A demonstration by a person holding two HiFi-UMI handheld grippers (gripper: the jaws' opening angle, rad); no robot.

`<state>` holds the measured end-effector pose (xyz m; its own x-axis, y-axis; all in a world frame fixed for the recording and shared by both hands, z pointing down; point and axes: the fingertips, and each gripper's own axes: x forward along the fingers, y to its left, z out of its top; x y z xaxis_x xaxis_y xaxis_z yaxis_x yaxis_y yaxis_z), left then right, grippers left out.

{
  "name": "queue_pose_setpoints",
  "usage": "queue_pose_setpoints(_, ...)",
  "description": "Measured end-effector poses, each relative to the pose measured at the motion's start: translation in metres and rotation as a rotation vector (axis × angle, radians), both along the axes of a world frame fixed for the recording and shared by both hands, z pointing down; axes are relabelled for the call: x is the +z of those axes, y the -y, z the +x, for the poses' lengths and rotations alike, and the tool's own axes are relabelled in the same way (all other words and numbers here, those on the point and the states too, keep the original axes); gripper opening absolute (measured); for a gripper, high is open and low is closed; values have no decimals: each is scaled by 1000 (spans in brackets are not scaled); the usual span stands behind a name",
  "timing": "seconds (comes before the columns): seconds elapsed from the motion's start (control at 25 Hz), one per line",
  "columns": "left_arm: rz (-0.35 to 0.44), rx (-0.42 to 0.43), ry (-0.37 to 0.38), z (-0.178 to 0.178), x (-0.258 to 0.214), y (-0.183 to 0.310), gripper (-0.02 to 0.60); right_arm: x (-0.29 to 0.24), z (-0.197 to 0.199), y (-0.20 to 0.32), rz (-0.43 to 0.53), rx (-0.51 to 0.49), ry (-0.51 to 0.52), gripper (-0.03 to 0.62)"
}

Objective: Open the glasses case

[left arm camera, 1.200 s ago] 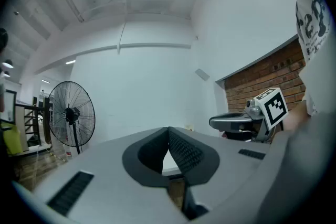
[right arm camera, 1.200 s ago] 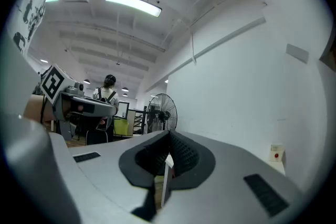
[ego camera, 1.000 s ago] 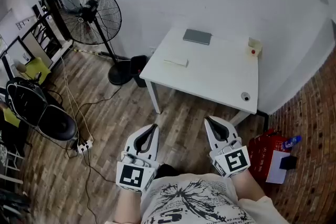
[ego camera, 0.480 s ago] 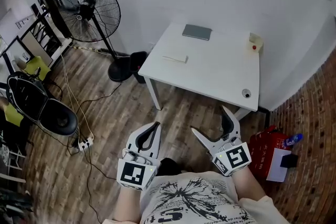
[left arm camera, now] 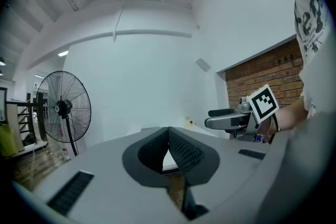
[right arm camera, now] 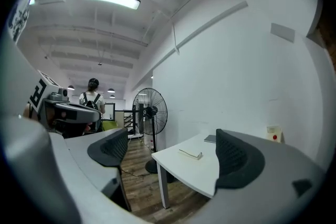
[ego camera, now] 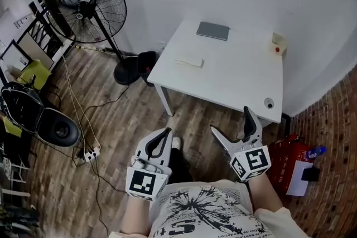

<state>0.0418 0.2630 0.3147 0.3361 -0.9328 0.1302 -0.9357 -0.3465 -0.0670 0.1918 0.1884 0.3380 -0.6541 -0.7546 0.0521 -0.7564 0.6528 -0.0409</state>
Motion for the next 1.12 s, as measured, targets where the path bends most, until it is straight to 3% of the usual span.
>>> queue_pose_setpoints(0.2, -27, 51, -12, -32, 13, 62, 14, 12, -36, 55, -11, 15, -65, 526)
queue_pose_setpoints(0.36, -5, 89, -49, -65, 9, 133, 14, 7, -68, 114, -8, 53, -100, 526)
queue_pose_setpoints(0.56, -4, 165, -60, -106, 11, 217, 14, 16, -106, 192, -77, 110, -133, 520)
queue_pose_setpoints(0.68, -46, 219, -23, -130, 21, 260, 14, 26, -129, 232, -118, 136, -164, 520)
queue_pose_setpoints(0.84, -32, 258, -52, -148, 30, 314, 14, 46, -151, 274, -184, 159, -193, 520)
queue_pose_setpoints(1.12, -219, 331, -8, -145, 92, 364, 14, 106, -152, 322, -327, 177, -290, 520)
